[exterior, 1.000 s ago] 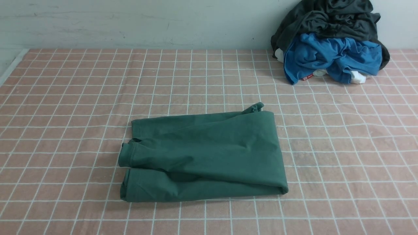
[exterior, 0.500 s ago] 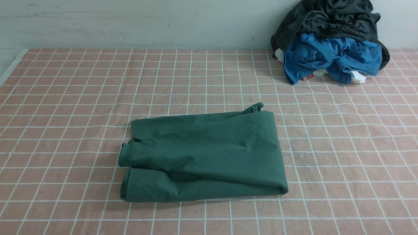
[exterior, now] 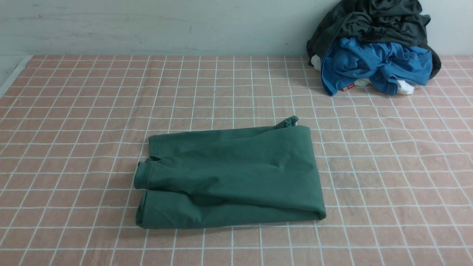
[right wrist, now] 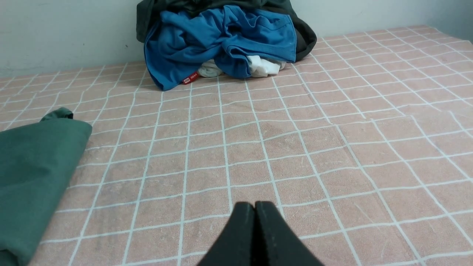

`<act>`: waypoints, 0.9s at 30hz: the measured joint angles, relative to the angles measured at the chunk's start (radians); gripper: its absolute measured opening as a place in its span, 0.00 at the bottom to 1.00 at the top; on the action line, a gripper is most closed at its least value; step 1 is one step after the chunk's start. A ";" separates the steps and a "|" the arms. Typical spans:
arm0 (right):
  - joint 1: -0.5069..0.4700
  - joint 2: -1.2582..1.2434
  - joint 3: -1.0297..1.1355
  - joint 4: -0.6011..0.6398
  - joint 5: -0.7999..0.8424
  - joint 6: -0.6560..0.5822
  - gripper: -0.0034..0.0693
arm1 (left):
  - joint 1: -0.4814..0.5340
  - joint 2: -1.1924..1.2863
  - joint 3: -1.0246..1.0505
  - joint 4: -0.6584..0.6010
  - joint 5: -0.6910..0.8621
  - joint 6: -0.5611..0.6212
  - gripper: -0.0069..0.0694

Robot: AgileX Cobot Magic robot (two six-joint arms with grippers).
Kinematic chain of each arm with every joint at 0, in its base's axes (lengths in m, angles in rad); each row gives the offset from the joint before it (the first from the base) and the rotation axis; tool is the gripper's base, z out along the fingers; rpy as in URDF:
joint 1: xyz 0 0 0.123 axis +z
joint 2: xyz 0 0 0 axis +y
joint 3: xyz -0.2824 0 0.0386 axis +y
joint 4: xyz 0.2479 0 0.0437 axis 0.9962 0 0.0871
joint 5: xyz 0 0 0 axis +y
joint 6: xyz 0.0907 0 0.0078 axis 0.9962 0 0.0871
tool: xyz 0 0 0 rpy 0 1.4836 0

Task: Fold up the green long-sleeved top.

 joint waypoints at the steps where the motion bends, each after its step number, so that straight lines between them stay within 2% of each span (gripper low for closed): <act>1: 0.000 0.000 0.000 0.000 0.002 0.000 0.03 | 0.000 0.000 0.000 0.000 0.000 0.000 0.09; 9: 0.000 0.000 0.000 -0.001 0.002 0.001 0.03 | 0.000 0.000 0.000 -0.001 0.000 0.002 0.09; 15: 0.000 0.000 0.000 -0.001 0.002 0.001 0.03 | 0.013 0.000 0.005 -0.049 -0.030 0.055 0.09; 19: 0.000 0.000 0.000 -0.001 0.002 0.001 0.03 | 0.083 0.000 0.063 -0.081 -0.201 0.068 0.09; 24: 0.000 0.000 0.000 -0.001 0.002 0.001 0.03 | 0.229 0.000 0.250 -0.159 -0.600 0.130 0.09; 27: 0.000 0.000 0.000 -0.001 0.002 0.001 0.03 | 0.308 0.000 0.364 -0.234 -0.721 0.149 0.09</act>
